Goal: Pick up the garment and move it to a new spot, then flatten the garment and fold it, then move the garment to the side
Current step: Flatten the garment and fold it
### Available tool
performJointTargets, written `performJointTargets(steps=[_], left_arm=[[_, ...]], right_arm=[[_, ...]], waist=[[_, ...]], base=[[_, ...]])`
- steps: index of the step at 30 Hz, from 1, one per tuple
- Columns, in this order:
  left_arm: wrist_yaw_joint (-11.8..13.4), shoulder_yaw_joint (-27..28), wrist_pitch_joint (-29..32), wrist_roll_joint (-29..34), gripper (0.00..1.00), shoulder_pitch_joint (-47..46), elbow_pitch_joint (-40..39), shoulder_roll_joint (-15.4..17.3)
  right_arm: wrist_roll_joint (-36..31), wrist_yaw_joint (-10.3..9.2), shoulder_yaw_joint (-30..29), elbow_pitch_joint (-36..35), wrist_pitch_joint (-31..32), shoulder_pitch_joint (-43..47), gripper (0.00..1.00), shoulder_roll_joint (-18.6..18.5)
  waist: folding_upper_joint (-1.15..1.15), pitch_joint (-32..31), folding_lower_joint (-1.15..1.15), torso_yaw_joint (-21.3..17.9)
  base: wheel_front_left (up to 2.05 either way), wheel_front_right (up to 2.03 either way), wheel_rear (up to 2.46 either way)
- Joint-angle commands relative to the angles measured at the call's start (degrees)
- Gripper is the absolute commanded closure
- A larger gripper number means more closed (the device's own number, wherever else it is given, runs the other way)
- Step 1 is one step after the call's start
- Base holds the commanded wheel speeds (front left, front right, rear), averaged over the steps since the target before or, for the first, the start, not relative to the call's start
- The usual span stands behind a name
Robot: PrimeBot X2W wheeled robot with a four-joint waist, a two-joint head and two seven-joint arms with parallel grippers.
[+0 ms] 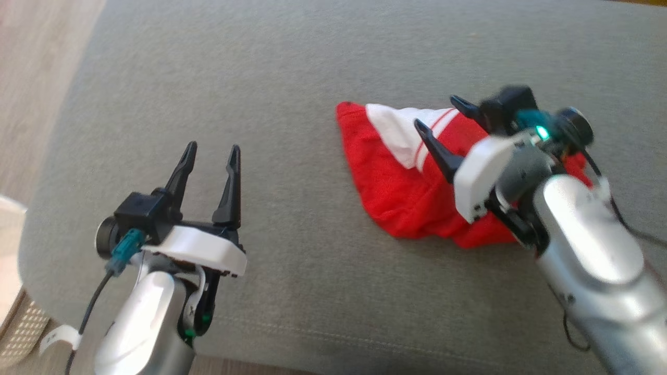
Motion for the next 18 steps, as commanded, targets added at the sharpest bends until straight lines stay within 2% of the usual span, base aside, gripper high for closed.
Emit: performJointTargets(steps=[1,10,11,12,13,14,18], left_arm=[[-0.18,2.08,-0.62,0.60,0.00,-2.46,-1.35,0.63],[-1.98,3.86,-0.68,2.59,0.00,-3.48,-1.67,-1.75],[-2.16,4.12,-0.69,2.83,0.00,-3.48,-1.71,-1.93],[-2.31,4.42,-0.69,3.07,0.00,-3.46,-1.75,-2.07],[-2.45,4.71,-0.69,3.27,0.00,-3.41,-1.82,-2.23],[-2.66,5.00,-0.69,3.31,0.00,-3.33,-1.85,-2.47],[-3.03,6.60,-0.69,3.80,0.00,-2.81,-2.15,-2.97]], right_arm=[[0.80,0.20,1.50,-1.25,0.67,-1.79,0.00,-0.16],[5.52,0.20,13.33,10.97,8.80,-12.13,0.00,-3.07],[6.31,0.20,14.15,11.90,9.15,-12.81,0.21,-3.03],[7.17,0.20,14.80,12.82,9.54,-13.35,0.58,-2.97],[8.07,0.20,15.46,13.55,9.78,-13.85,0.88,-2.93],[8.89,0.20,15.82,14.12,9.56,-14.28,1.00,-2.94],[11.04,0.20,15.29,14.80,5.56,-15.02,1.00,-2.76]], waist=[[0.00,1.28,0.00,1.79],[0.00,2.69,0.00,4.19],[0.00,2.81,0.00,4.21],[0.00,2.93,0.00,4.14],[0.00,3.07,0.00,4.02],[0.00,3.12,0.00,3.92],[0.00,3.03,0.00,2.94]], base=[[0.00,0.00,0.00],[0.00,0.00,0.00],[0.00,0.00,0.00],[0.00,0.00,0.00],[0.00,0.00,0.00],[0.00,0.00,0.00],[0.00,0.00,0.00]])
